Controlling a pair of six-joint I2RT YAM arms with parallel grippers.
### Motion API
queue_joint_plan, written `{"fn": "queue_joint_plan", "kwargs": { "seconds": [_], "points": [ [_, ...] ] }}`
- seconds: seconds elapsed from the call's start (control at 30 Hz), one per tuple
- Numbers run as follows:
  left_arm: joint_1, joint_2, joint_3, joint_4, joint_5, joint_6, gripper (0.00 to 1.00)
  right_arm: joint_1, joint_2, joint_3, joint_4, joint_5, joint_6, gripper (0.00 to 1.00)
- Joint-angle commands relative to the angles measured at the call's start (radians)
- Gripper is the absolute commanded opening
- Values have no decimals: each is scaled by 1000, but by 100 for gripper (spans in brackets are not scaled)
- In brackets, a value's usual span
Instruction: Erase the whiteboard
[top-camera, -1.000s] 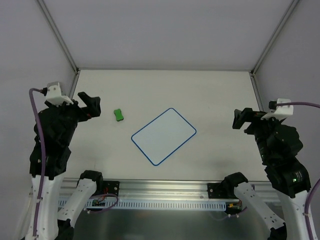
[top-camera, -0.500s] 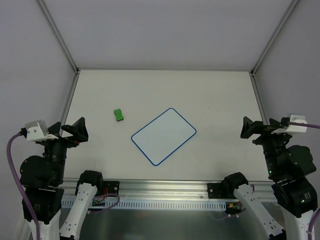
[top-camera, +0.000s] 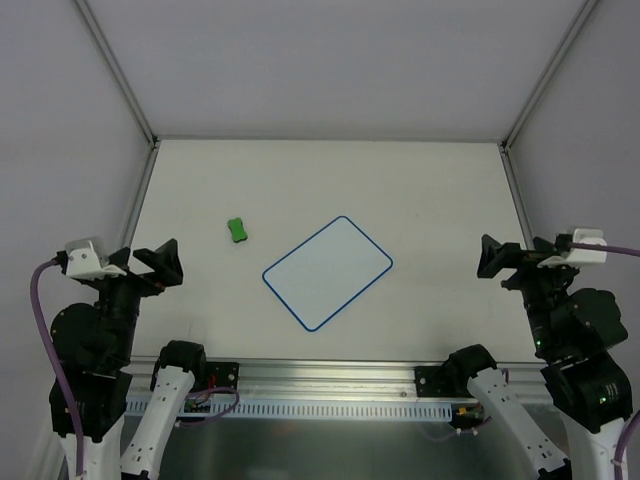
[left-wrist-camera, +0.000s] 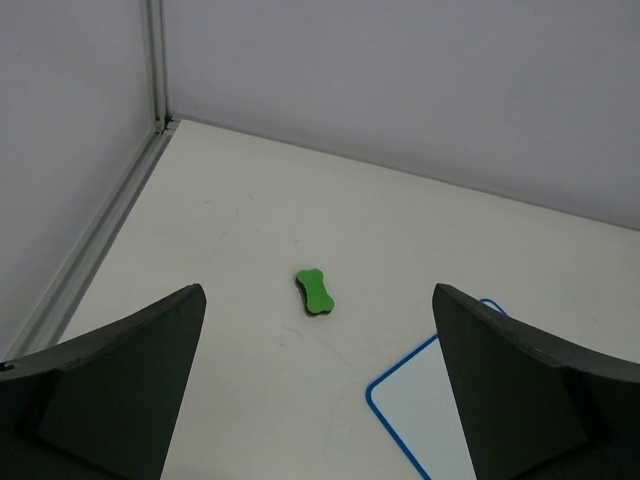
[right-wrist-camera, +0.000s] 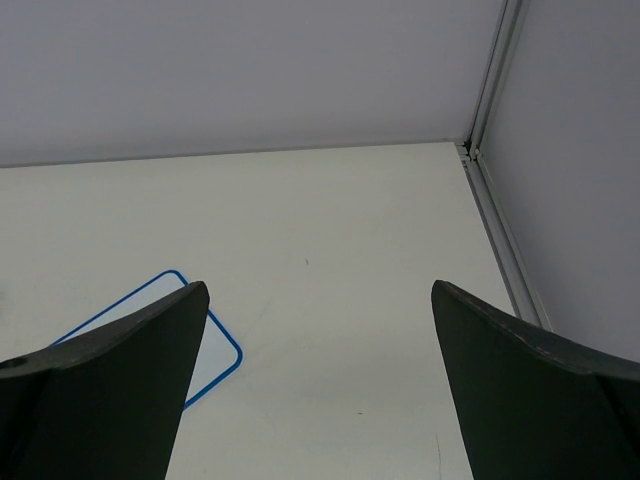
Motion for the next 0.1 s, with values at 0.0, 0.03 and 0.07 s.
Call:
{"fn": "queue_joint_plan", "kwargs": {
  "seconds": [0.0,0.03,0.07],
  "points": [
    [5,11,-6,6,28,-15,99,-5,-6,-3,29,-15,-12,99],
    [5,9,-5,8,25,-15,99,-5,-6,-3,27,-18,-14,99],
    [5,8,-8,6,24,-15,99,-5,-3,-5,27,-18,-15,99]
  ]
}}
